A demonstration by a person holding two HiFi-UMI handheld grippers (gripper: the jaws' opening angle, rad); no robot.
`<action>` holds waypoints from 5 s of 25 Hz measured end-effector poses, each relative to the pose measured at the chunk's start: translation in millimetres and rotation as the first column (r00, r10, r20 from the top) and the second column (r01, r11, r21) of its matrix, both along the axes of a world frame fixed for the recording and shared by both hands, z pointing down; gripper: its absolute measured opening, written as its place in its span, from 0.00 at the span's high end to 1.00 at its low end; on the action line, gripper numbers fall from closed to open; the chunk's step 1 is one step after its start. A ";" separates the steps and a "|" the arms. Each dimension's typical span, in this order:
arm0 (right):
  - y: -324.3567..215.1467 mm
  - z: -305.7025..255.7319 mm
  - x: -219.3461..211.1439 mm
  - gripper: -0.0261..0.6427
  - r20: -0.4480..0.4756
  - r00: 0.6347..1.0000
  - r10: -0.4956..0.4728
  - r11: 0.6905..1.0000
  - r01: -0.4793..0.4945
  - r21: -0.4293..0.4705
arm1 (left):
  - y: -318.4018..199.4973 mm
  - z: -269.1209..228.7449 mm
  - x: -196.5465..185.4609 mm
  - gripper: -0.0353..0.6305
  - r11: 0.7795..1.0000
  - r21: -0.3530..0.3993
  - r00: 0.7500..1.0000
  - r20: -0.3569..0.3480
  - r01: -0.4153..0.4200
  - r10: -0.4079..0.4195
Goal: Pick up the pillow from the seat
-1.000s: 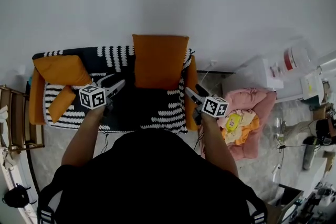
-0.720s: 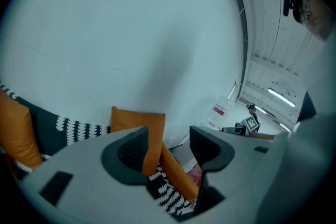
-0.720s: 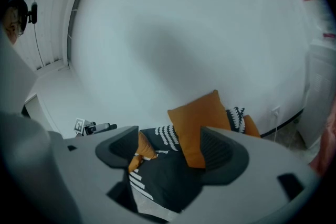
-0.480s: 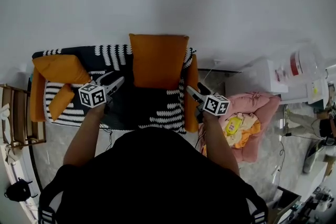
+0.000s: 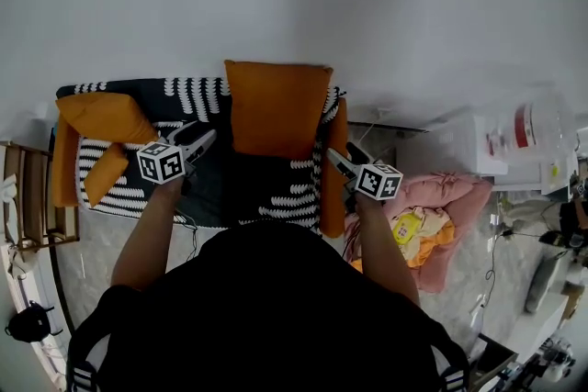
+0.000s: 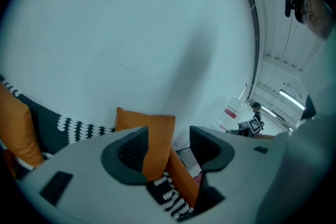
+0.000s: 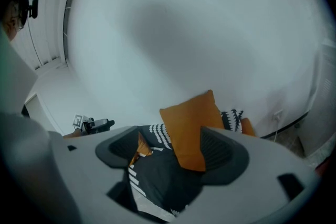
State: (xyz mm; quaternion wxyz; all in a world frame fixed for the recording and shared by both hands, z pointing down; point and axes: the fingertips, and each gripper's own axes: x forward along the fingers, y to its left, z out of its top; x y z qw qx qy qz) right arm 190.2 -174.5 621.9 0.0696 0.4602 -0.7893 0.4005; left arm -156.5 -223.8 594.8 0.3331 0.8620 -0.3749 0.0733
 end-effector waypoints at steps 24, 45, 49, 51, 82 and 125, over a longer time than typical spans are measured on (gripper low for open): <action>-51.9 42.8 16.5 0.42 -0.044 0.996 -0.072 0.995 0.069 -0.067 | -49.0 31.7 9.8 0.57 0.998 -0.046 0.998 0.043 0.038 -0.036; -105.6 109.5 29.3 0.41 -0.125 0.980 -0.156 0.983 0.142 -0.116 | -111.3 94.5 20.2 0.56 0.992 -0.119 0.996 0.083 0.044 -0.034; -120.6 123.1 33.1 0.41 -0.125 0.980 -0.157 0.982 0.142 -0.123 | -123.9 110.5 21.1 0.55 0.990 -0.133 0.995 0.088 0.046 -0.035; -129.4 129.5 35.4 0.41 -0.122 0.980 -0.154 0.982 0.139 -0.126 | -130.8 118.3 21.4 0.54 0.989 -0.140 0.995 0.091 0.047 -0.035; -263.2 167.3 27.8 0.36 -0.043 0.995 -0.086 0.996 0.085 -0.026 | -255.7 205.9 30.0 0.37 0.981 -0.129 0.988 0.077 0.143 -0.134; -250.0 171.5 -10.8 0.59 0.074 0.992 -0.104 0.994 0.106 -0.027 | -227.9 178.5 96.9 0.64 0.995 -0.084 0.999 -0.014 -0.054 0.053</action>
